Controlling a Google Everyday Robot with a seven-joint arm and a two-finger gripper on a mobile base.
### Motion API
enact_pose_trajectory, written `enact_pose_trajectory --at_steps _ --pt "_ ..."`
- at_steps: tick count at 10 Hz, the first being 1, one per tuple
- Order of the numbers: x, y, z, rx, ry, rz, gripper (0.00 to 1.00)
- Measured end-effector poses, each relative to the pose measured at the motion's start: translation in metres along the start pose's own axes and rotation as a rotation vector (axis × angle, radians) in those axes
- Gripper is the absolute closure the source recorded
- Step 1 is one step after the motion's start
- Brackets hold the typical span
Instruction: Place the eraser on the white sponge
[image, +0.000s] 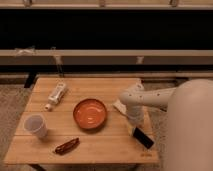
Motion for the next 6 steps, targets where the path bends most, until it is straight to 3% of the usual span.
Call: enact_pose_trajectory --at_steps 5,6 --pt "0.008 -0.004 -0.012 0.005 0.007 0.022 0.96" --pt "0.008 -0.004 -0.015 0.007 0.005 0.026 1.0"
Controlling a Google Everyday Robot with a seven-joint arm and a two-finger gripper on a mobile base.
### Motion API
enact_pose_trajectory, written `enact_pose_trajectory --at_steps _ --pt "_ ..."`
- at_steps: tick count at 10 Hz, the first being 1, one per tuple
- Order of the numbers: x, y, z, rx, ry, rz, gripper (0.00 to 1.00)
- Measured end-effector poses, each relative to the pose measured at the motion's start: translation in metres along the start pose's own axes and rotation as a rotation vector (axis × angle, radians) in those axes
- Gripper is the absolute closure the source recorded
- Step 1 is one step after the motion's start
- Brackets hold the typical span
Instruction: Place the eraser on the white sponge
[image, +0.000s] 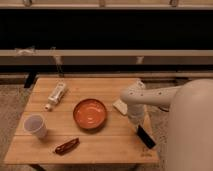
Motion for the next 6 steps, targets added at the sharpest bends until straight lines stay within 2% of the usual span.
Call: enact_pose_trajectory --at_steps 2,4,6 --pt "-0.003 -0.003 -0.011 0.006 -0.017 0.018 1.0" --pt "-0.011 -0.009 -0.035 0.011 -0.055 0.04 1.0" --pt "-0.039 -0.008 -0.067 0.024 -0.109 0.038 1.0"
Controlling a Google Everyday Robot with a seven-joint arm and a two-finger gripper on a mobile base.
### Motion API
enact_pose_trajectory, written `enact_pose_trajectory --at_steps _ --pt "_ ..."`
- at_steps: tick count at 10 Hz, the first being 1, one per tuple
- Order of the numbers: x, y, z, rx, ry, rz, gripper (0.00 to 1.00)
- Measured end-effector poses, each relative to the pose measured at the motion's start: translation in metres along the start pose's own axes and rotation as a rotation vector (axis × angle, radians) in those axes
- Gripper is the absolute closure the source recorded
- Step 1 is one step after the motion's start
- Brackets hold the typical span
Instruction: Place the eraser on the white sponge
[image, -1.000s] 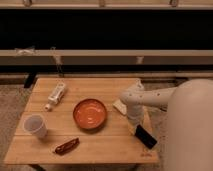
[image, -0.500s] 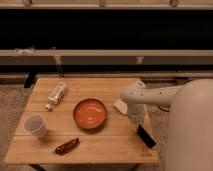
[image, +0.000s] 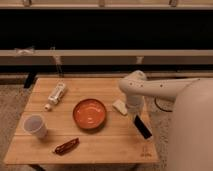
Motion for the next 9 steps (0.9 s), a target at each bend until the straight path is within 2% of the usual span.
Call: enact_pose_trajectory --at_steps 2,4,7,9 --pt "-0.043 0.007 -0.031 0.015 -0.061 -0.016 1.0" --pt "-0.077 0.006 -0.05 0.032 -0.103 -0.025 1.0" --pt "-0.128 -0.017 -0.063 0.056 -0.132 -0.026 1.0" --pt "-0.147 -0.027 -0.062 0.055 -0.126 -0.02 1.0"
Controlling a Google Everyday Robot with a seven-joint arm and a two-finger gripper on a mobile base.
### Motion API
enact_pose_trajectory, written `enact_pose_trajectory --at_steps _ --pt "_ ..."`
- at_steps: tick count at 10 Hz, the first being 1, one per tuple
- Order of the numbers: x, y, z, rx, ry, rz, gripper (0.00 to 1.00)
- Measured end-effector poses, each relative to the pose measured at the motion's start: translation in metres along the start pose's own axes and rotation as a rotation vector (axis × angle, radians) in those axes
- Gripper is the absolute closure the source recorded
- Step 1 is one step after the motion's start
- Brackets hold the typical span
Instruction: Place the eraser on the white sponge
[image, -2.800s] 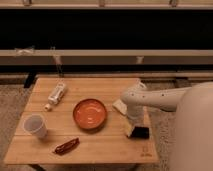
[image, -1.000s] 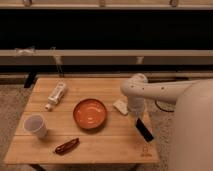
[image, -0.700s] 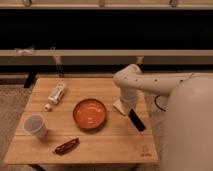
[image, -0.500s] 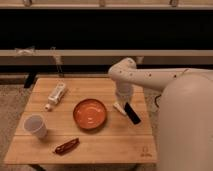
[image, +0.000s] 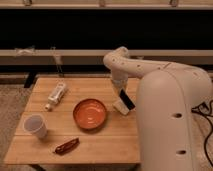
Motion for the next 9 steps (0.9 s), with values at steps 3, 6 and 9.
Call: enact_pose_trajectory --at_steps 3,6,9 --pt "-0.009 0.0 0.014 0.005 0.037 -0.004 1.0" --pt "-0.012 0.005 0.028 0.031 0.072 -0.009 1.0" --pt "-0.014 0.01 0.034 0.052 0.093 -0.011 0.73"
